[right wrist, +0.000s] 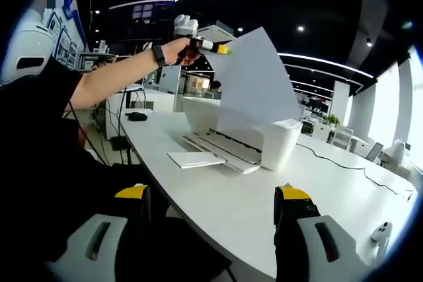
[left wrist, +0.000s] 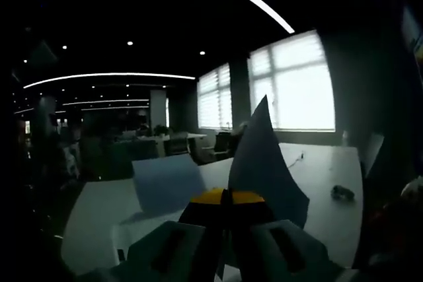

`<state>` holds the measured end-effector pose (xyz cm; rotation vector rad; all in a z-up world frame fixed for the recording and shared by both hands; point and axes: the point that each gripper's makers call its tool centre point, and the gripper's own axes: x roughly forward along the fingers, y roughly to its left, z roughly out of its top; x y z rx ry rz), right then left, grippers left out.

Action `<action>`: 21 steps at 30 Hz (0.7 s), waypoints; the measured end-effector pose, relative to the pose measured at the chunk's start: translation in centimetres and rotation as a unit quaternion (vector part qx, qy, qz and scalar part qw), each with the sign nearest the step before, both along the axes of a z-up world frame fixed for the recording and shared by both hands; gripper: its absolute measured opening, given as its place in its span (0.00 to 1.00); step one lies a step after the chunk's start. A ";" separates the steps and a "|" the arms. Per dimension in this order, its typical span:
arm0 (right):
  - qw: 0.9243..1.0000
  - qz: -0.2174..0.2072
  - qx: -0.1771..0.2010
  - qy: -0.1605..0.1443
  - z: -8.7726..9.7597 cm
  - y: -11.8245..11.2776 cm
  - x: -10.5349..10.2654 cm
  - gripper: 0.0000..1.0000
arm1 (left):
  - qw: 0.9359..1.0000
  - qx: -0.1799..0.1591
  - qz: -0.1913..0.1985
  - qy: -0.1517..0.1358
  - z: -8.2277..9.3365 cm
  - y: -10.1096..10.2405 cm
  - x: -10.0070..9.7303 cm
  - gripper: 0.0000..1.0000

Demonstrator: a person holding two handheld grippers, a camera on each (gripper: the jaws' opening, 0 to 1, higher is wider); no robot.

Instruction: Remove the paper from the printer output slot and place it on top of the printer

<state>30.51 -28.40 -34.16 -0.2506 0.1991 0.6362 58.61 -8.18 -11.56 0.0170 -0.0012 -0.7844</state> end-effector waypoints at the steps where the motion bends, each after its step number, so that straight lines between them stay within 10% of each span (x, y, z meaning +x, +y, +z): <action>1: 1.000 0.000 0.000 0.000 0.0 0.0 0.0 0.71 | 1.000 -0.002 0.000 0.000 0.0 0.0 0.0 0.05; 21: 1.000 0.000 0.001 0.001 -0.1 0.0 0.1 0.71 | 1.000 -0.022 0.006 0.006 -0.3 0.5 0.2 0.05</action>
